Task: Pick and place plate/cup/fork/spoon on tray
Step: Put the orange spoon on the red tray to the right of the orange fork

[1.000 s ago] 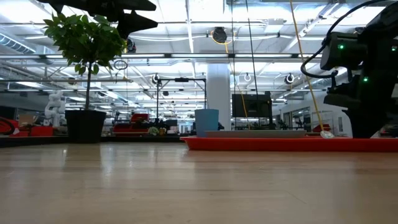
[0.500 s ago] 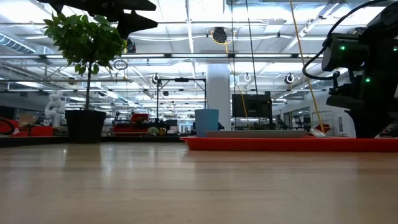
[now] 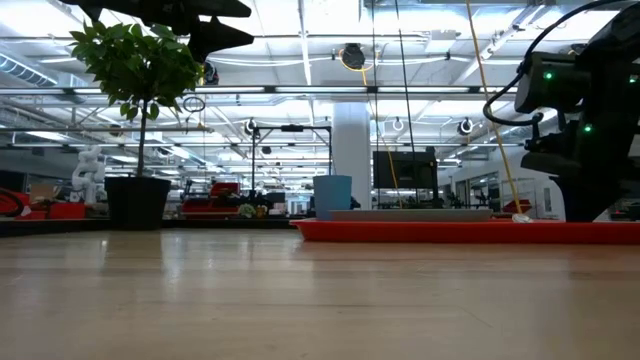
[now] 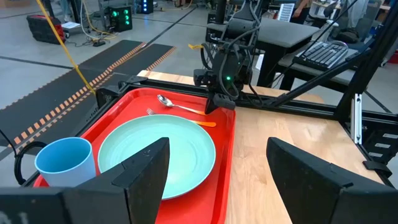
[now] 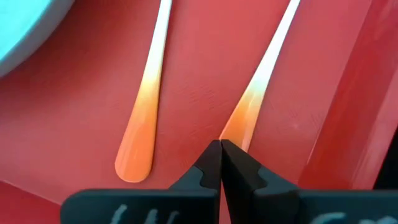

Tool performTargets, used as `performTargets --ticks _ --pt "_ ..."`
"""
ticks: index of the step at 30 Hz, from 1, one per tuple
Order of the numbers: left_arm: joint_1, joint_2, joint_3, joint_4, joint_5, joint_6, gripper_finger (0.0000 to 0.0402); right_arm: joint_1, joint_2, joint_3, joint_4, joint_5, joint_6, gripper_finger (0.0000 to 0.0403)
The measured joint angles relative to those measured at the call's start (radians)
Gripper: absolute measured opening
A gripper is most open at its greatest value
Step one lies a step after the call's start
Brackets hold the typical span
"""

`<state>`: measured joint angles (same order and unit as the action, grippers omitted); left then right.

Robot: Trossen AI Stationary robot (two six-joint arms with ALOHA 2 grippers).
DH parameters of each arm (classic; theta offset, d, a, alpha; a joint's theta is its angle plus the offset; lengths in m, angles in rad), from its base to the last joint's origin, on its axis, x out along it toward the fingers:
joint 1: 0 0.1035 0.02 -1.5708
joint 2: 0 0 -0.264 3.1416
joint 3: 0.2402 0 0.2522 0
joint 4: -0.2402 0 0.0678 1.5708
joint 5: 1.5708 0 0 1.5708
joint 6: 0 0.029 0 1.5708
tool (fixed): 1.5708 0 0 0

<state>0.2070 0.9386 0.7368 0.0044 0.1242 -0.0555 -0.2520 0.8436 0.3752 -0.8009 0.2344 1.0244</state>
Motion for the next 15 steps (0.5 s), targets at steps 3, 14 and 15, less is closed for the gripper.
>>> performTargets --ticks 3,14,15 --pt "0.000 0.000 0.000 0.000 0.000 0.000 0.0271 0.000 0.000 0.000 0.000 0.000 0.000 0.0000" --pt "0.000 0.000 0.000 0.000 0.000 0.000 0.0271 0.000 0.000 0.000 -0.016 0.000 0.001 0.0000" --pt "0.000 0.000 0.000 0.000 0.000 0.000 0.0271 0.000 0.000 0.000 -0.016 0.000 0.001 0.0000"
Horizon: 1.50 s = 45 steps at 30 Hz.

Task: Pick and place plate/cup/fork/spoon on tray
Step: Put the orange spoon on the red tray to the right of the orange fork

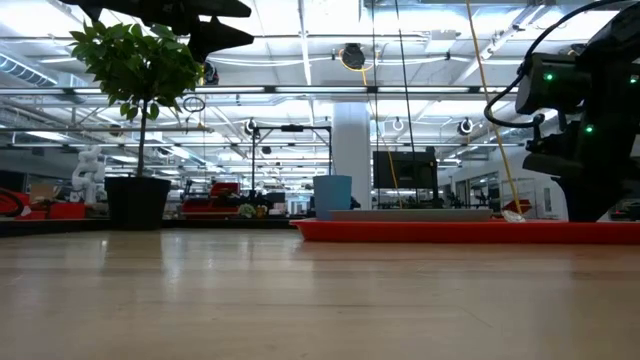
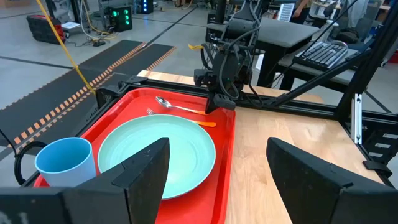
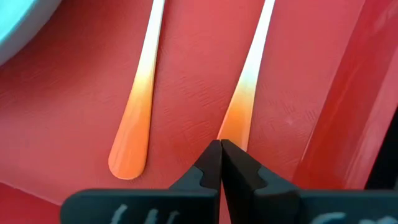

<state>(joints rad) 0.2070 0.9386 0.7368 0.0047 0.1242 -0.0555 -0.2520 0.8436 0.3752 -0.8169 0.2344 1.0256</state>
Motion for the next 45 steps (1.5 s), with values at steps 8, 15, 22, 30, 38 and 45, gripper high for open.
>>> performTargets --ticks 8,15,22,30,38,45 --pt "0.000 0.000 0.000 0.000 0.000 0.000 0.0271 0.000 -0.009 0.000 0.005 0.001 -0.015 0.0000" --pt "0.000 0.000 0.000 0.000 0.000 0.000 0.0271 0.000 -0.037 0.000 0.013 0.026 -0.021 0.0000" --pt "0.000 0.000 0.000 0.000 0.000 0.002 0.0271 0.000 -0.040 0.000 0.002 0.022 -0.024 0.0000" --pt "0.000 0.000 0.000 0.000 0.000 0.002 0.0271 0.000 -0.040 0.000 -0.035 -0.007 -0.020 0.0000" --pt "0.000 0.000 0.000 0.000 0.000 0.002 0.0271 0.000 -0.040 0.000 -0.046 -0.007 -0.020 0.0000" --pt "0.000 0.000 0.000 0.000 0.000 0.002 0.0271 0.000 -0.040 0.000 -0.063 -0.005 -0.017 0.0000"
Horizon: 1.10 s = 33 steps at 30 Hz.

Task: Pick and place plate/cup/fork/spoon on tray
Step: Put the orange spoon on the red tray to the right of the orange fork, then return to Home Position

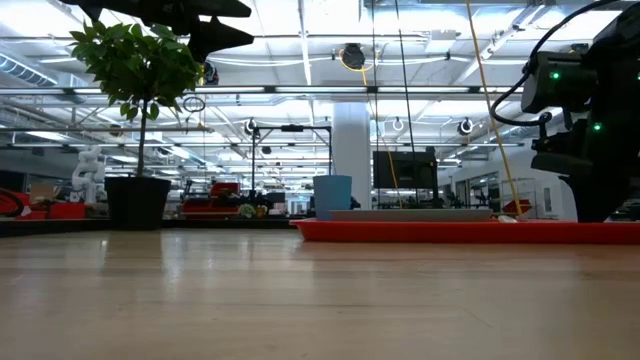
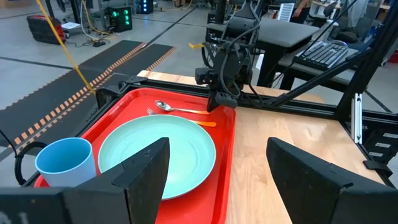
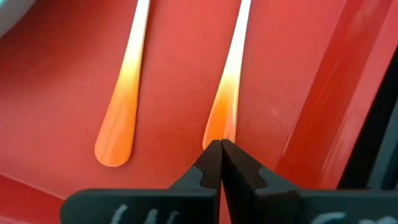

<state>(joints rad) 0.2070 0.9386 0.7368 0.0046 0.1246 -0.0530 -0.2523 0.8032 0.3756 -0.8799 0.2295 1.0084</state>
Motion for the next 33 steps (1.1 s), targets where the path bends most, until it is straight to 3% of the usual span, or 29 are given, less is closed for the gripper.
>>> performTargets --ticks 24,33 --pt "0.000 0.000 0.000 0.000 0.000 0.002 0.0271 0.000 0.000 0.000 0.041 0.011 -0.013 0.0000" --pt "0.000 0.000 0.000 0.000 0.000 0.001 0.0271 0.011 0.000 0.074 0.169 0.097 -0.197 0.0000"
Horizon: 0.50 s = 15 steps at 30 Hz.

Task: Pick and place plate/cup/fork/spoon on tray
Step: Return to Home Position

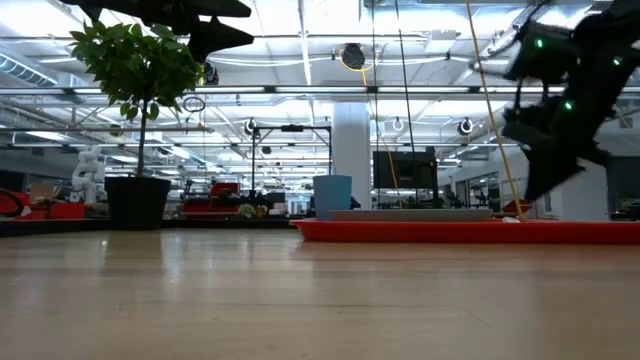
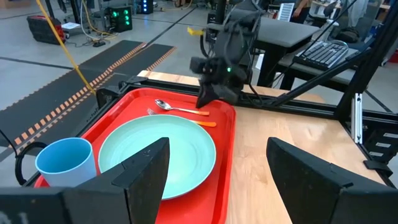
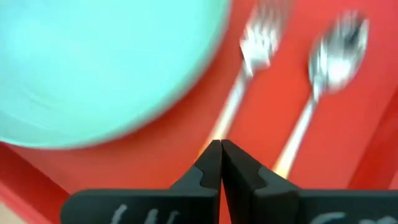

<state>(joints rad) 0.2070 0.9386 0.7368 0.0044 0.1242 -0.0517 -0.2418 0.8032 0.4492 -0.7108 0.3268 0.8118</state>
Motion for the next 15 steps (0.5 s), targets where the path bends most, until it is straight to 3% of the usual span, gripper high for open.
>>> performTargets --ticks 5,15 --pt "0.000 0.000 0.000 -0.019 -0.037 0.010 0.0271 0.021 -0.007 0.083 0.094 0.049 -0.274 0.0000" --pt "0.000 0.000 0.000 -0.084 -0.171 0.126 0.0271 0.048 -0.101 0.055 0.439 0.036 -0.814 0.0000"
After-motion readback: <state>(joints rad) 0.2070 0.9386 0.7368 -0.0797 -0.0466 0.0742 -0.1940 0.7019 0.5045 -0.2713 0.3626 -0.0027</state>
